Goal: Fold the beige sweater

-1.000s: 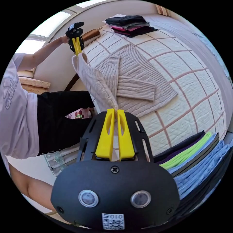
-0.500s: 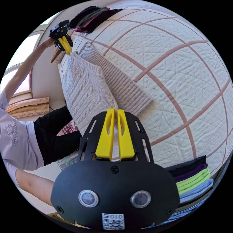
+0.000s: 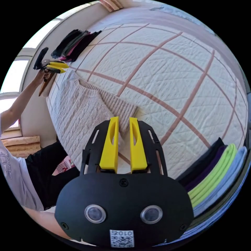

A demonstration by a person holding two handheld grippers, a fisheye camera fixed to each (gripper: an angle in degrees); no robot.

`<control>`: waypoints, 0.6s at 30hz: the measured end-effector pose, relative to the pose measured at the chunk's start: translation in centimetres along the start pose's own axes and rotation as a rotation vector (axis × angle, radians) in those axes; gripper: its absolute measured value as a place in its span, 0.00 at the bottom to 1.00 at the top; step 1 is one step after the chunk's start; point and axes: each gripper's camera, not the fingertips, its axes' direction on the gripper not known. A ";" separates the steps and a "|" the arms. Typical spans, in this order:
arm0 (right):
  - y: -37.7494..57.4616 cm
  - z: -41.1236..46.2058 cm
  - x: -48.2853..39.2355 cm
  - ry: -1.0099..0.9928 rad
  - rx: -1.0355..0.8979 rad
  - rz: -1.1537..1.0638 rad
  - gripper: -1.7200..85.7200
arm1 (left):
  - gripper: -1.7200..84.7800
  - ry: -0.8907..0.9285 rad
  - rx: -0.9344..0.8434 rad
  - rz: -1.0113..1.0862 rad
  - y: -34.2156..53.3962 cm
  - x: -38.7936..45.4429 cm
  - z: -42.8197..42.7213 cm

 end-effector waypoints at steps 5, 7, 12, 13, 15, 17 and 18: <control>8.4 -4.3 -5.4 0.139 0.263 0.033 0.10 | 0.13 -0.142 0.312 -0.136 10.4 7.1 -4.3; 11.5 -3.7 -8.3 0.126 0.290 0.025 0.11 | 0.13 -0.127 0.271 -0.115 14.8 11.9 -2.0; 17.1 1.0 -12.7 0.058 0.216 0.092 0.10 | 0.13 -0.161 0.085 -0.047 19.4 20.4 5.3; 17.7 2.1 -12.7 0.045 0.193 0.125 0.10 | 0.13 -0.163 0.067 -0.017 19.8 21.8 6.7; 17.8 3.9 -12.1 0.036 0.155 0.144 0.09 | 0.12 -0.182 0.022 0.007 19.8 23.1 9.0; 16.9 6.4 -10.4 0.062 0.066 0.120 0.07 | 0.12 -0.191 -0.032 0.010 19.7 23.5 11.2; 16.7 6.5 -10.0 0.062 0.064 0.113 0.07 | 0.12 -0.187 -0.029 0.021 19.8 23.8 12.1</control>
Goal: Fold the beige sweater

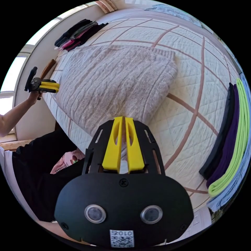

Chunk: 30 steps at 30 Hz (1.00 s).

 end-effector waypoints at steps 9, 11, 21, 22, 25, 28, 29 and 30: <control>5.9 -6.8 3.5 -0.058 0.186 0.159 0.15 | 0.13 -0.100 0.091 -0.116 3.2 6.3 -3.1; 8.9 -6.1 4.2 -0.079 0.178 0.234 0.19 | 0.14 -0.193 0.183 -0.108 4.0 9.7 -4.9; 9.2 -0.9 5.3 -0.075 0.026 0.151 0.09 | 0.18 -0.291 0.302 0.459 -2.5 33.1 -1.6; 8.9 -1.6 5.3 -0.100 0.014 0.109 0.09 | 0.18 -0.315 0.305 0.507 -3.3 35.2 -0.8; 8.7 -5.0 6.2 -0.246 0.070 0.113 0.08 | 0.18 -0.371 0.311 0.611 -4.9 39.6 1.0; 8.4 -8.3 7.6 -0.424 0.102 0.111 0.08 | 0.18 -0.463 0.333 0.641 -6.1 42.9 2.1; 8.0 -9.1 7.9 -0.475 0.093 0.091 0.08 | 0.17 -0.482 0.347 0.631 -6.2 43.3 2.1; 7.8 -9.4 7.9 -0.491 0.080 0.074 0.08 | 0.17 -0.524 0.363 0.602 -6.6 44.0 2.3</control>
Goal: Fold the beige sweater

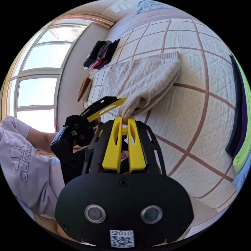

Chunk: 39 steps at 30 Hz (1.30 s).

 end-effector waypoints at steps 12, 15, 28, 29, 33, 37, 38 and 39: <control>-6.7 -5.5 6.0 -0.262 0.079 0.099 0.29 | 0.08 0.156 0.054 -0.411 5.1 -3.7 -0.5; -9.9 -4.5 8.9 -0.371 0.109 0.176 0.29 | 0.07 0.134 0.055 -0.373 5.8 -2.6 -0.8; -14.8 -5.1 2.1 0.070 0.006 0.162 0.10 | 0.05 0.219 0.128 -0.495 10.3 -2.1 -0.7; -14.8 -5.4 0.5 0.169 -0.026 0.144 0.10 | 0.05 0.227 0.143 -0.501 10.4 -2.1 -0.8; -14.3 -4.1 -0.6 0.262 -0.102 0.216 0.10 | 0.05 0.349 0.209 -0.602 12.5 -2.3 0.1; -15.5 -3.7 -4.4 0.244 -0.033 0.253 0.10 | 0.05 0.461 0.319 -0.762 18.4 -4.8 1.5; -16.5 -3.4 -6.6 0.254 -0.016 0.237 0.10 | 0.05 0.475 0.345 -0.793 19.6 -5.4 1.5; -17.1 -3.2 -7.8 0.263 -0.013 0.224 0.10 | 0.05 0.511 0.395 -0.864 22.2 -6.7 1.5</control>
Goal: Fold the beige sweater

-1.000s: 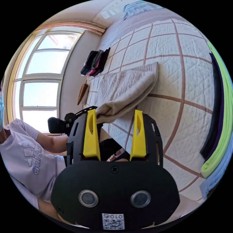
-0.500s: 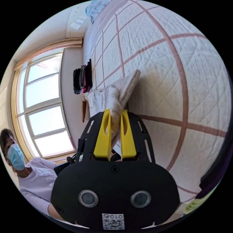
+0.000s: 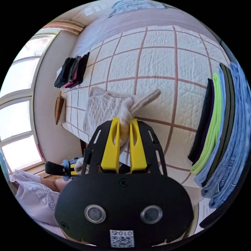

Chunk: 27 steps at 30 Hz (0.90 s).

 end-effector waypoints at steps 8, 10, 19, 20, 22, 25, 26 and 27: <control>-9.2 9.0 -23.4 0.215 -0.083 -0.332 0.11 | 0.05 0.234 0.398 -0.532 10.5 -19.2 -9.8; -11.5 15.0 -26.4 0.297 -0.191 -0.362 0.11 | 0.05 0.179 0.403 -0.652 14.7 -23.7 -9.9; -13.9 25.2 -29.5 0.299 -0.297 -0.328 0.14 | 0.07 0.351 0.470 -0.943 22.7 -31.6 -6.3; -13.7 24.2 -29.2 0.226 -0.263 -0.332 0.15 | 0.07 0.361 0.473 -0.953 22.9 -31.8 -6.3; -12.9 21.8 -28.5 0.106 -0.161 -0.345 0.15 | 0.08 0.355 0.463 -0.942 23.0 -32.6 -6.8; -10.2 17.9 -26.3 -0.057 0.031 -0.353 0.13 | 0.09 0.335 0.370 -0.869 22.6 -33.2 -8.0; -8.8 17.4 -25.2 -0.064 0.068 -0.350 0.13 | 0.09 0.328 0.351 -0.857 22.6 -33.3 -8.3; -8.1 17.3 -24.7 -0.058 0.075 -0.349 0.12 | 0.09 0.319 0.315 -0.841 22.8 -33.4 -8.7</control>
